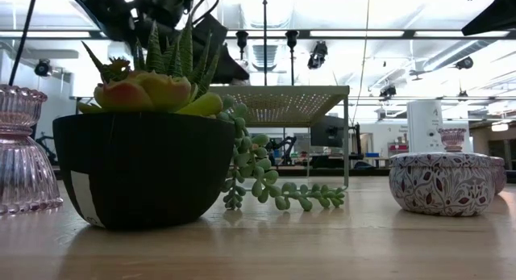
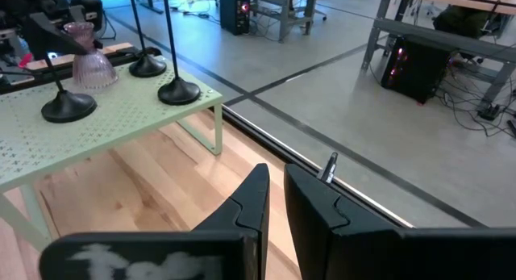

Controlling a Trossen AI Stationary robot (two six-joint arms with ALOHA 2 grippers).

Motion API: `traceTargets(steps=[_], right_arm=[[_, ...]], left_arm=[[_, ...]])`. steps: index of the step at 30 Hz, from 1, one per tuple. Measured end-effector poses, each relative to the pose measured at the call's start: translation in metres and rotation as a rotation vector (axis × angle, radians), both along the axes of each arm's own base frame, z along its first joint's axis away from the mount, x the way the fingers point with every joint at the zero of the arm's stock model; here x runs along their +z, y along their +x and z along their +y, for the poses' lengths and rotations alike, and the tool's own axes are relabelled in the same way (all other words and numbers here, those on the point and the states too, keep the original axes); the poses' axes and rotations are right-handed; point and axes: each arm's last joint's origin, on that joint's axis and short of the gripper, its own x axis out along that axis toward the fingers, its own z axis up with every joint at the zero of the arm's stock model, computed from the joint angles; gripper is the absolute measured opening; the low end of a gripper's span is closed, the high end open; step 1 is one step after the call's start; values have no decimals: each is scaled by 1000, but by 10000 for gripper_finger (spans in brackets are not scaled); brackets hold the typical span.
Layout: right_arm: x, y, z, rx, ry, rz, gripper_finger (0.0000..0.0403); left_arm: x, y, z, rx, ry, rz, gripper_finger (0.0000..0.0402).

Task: Pick & Place candle stick holders
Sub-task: Put the top pink glass candle holder on the shelf

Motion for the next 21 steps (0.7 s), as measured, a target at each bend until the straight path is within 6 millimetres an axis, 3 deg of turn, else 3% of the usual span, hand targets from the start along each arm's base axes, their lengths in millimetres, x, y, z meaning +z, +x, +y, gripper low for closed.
traceTargets(steps=[21], right_arm=[[0,0,0,0,0,0,34]], left_arm=[[6,3,3,-2,126,-47,128]])
